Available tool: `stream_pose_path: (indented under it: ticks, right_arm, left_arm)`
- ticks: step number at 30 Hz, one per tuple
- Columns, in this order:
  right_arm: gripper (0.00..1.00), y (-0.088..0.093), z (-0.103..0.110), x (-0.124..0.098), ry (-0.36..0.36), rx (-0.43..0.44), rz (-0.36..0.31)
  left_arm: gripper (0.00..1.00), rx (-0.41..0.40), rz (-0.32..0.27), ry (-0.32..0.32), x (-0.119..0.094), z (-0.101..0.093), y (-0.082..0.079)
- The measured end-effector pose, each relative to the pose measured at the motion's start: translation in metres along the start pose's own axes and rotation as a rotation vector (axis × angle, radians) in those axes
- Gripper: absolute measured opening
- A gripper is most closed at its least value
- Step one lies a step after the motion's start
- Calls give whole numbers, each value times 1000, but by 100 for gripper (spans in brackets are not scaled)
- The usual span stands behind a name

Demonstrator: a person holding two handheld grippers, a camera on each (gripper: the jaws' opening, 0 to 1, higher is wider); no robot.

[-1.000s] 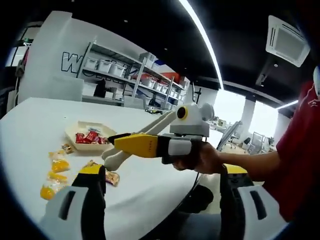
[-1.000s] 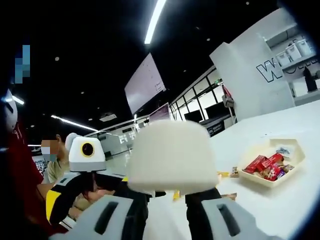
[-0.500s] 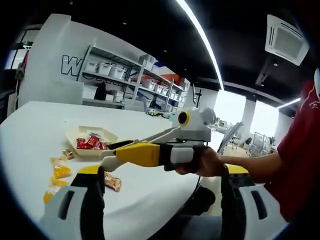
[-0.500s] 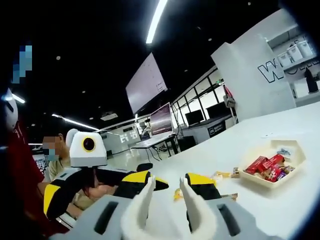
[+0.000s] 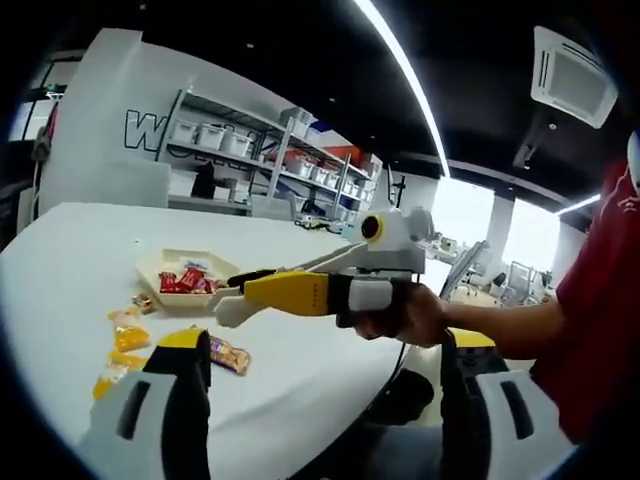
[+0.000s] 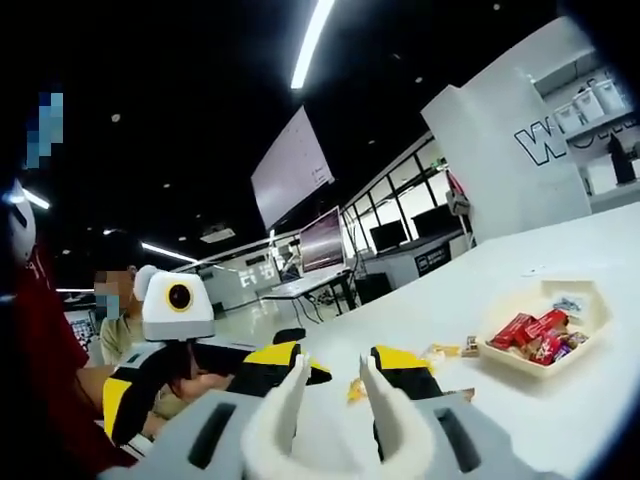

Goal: Place the target food into the container with the food tongs after gripping and lifting it, then release it inside without dropping or visibly crushing the food.

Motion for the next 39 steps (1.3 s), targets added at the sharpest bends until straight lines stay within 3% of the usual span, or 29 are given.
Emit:
stream_pose_path:
  ticks: [4,8,10,17,22,25,28,33,37,39]
  right_arm:
    - [22,4,-21,-4,89,16,40]
    - [22,10,-44,-4,181,31,90]
    - [22,15,-53,-4,212,50,114]
    - [22,38,-76,-1,331,-18,248]
    - [23,48,-72,10,326,-62,297]
    - [23,55,-76,10,374,-177,372]
    - [23,60,-77,10,389,-218,409]
    - [20,68,-77,11,379,-199,426]
    - [18,67,-78,9,398,-29,384]
    - [18,66,-80,5,406,-26,377]
  left_arm:
    - [96,-28,-22,-62,-10,13,2]
    - [99,-77,-53,-167,-20,33,4]
    - [99,-80,-53,-164,-22,35,5]
    - [99,-72,-41,-167,-22,34,8]
    - [98,-71,-37,-168,-22,35,10]
    - [98,-67,-36,-172,-23,35,10]
    - [98,-68,-37,-173,-24,36,10]
    - [98,-69,-40,-176,-25,38,10]
    - [98,-70,-40,-171,-25,37,10]
    - [98,-72,-40,-174,-26,37,11]
Point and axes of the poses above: the point that each gripper's makers call its tool centre point, and the gripper's own axes: x roughly forward along the fingers, z roughly to its left, y roughly out of its underside, the point moved 5 cm from there along -x, roughly backward along the fingers, and after that the axes turned 4 degrees about -x, right-handed, at the moved point
